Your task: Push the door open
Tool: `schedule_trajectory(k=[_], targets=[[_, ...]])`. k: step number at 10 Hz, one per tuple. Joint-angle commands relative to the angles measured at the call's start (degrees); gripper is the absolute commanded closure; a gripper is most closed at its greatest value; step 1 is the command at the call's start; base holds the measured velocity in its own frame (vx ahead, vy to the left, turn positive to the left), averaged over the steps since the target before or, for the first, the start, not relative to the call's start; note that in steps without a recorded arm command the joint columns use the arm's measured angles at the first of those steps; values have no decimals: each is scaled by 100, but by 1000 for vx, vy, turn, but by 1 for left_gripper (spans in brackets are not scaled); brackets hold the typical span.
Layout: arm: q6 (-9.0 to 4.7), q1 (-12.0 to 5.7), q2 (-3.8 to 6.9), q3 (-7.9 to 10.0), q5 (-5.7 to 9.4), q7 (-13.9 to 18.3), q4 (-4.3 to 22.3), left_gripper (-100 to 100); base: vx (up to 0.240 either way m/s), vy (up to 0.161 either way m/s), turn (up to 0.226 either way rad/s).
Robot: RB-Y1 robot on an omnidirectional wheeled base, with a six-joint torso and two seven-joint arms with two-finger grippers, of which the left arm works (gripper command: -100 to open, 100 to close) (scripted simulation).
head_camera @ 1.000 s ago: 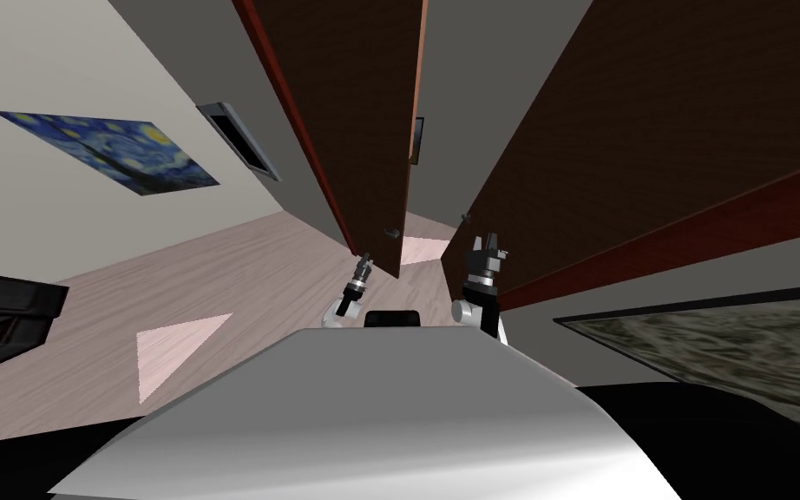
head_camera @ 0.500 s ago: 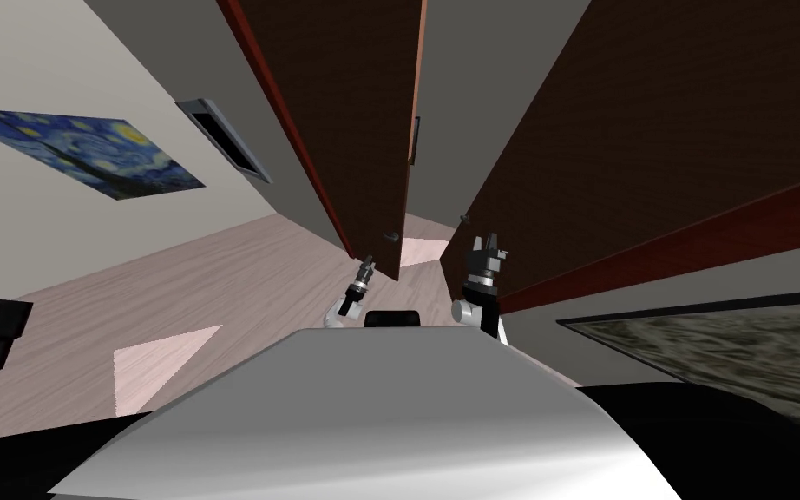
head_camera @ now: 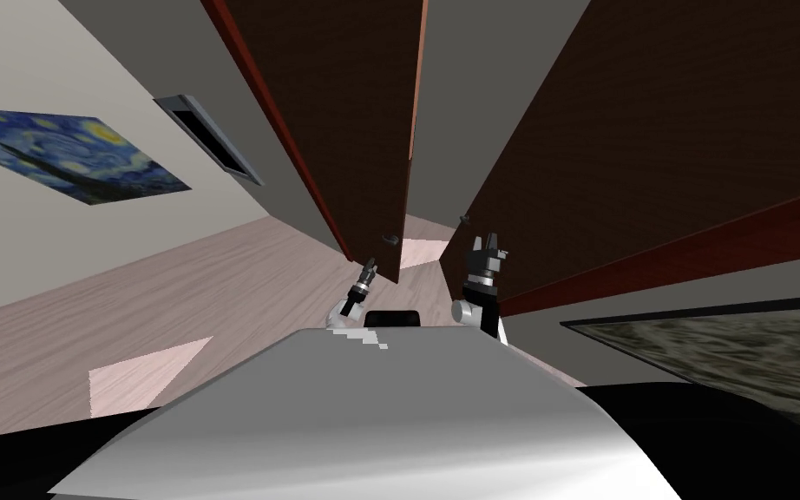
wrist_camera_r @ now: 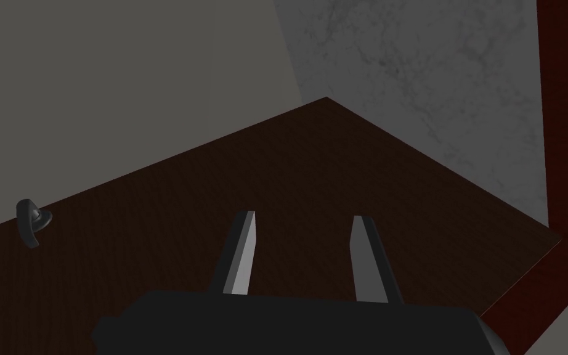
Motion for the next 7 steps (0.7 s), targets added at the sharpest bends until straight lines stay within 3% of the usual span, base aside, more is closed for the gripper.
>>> schedule_trajectory(k=[1,7], targets=[[-35,-93,-14,-43,-32,37,249,-100,108,25,-97],[-165,-381,-59,-158,-119,143,1021,-100,127,67,-70]])
